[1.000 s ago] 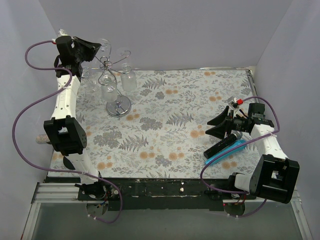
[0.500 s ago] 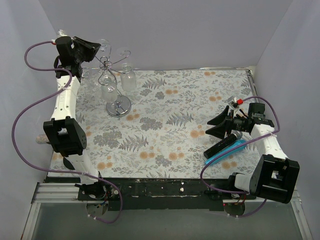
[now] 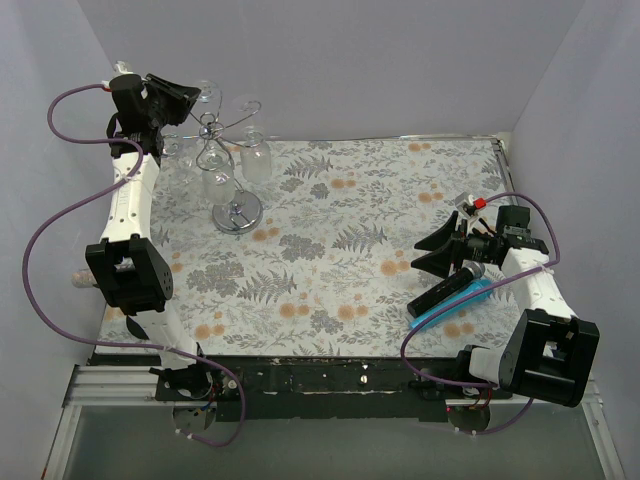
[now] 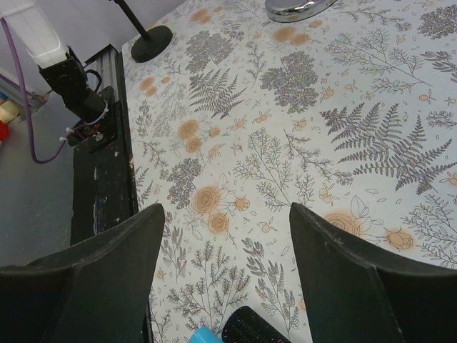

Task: Place the wine glass upside down on the wine glass rack
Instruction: Turn the wine glass upside down at the wine rack.

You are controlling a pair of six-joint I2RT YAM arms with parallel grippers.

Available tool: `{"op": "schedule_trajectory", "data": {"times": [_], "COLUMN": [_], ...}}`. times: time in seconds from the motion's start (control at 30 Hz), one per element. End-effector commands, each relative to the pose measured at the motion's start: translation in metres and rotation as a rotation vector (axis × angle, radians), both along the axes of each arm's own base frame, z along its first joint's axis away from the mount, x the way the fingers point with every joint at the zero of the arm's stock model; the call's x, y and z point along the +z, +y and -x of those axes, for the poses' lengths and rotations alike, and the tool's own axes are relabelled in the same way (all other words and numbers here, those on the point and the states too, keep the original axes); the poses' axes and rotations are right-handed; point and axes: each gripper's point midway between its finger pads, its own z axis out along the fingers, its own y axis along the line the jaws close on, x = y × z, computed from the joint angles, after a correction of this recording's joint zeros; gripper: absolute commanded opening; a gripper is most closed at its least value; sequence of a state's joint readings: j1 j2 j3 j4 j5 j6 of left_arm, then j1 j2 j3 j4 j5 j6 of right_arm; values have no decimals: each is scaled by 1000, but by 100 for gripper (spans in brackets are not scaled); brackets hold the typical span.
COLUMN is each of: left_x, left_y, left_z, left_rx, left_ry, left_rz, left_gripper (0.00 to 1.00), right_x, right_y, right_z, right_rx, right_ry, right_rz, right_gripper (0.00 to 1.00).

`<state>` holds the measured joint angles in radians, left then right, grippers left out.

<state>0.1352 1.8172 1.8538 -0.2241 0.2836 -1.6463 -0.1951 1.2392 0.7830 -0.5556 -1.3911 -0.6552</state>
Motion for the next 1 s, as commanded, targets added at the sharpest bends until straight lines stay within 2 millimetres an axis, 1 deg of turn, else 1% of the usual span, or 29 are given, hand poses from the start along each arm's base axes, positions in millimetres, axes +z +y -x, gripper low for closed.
{"op": "schedule_trajectory", "data": {"times": [0.0,0.37,0.47,0.97], "left_x": [63,68,69,70], "left_y": [3,5,6,10], "left_z": [27,31,32,40], "left_rx": [21,30,33,42], "left_ry": [-151,-160,-160,-161], "left_rz": [-24,-26,-24,-27], "left_gripper": [21,27,31,32], "right_x": [15,15,15,15], "right_y": [0,0,0,-1], "right_z": [-4,-4,-4,-4], "right_rx": [12,11,11,10], "right_ry": [-47,-50,-48,-49], "right_rz": [-13,-11,-12,-9], "right_gripper": [79,79,79,79]}}
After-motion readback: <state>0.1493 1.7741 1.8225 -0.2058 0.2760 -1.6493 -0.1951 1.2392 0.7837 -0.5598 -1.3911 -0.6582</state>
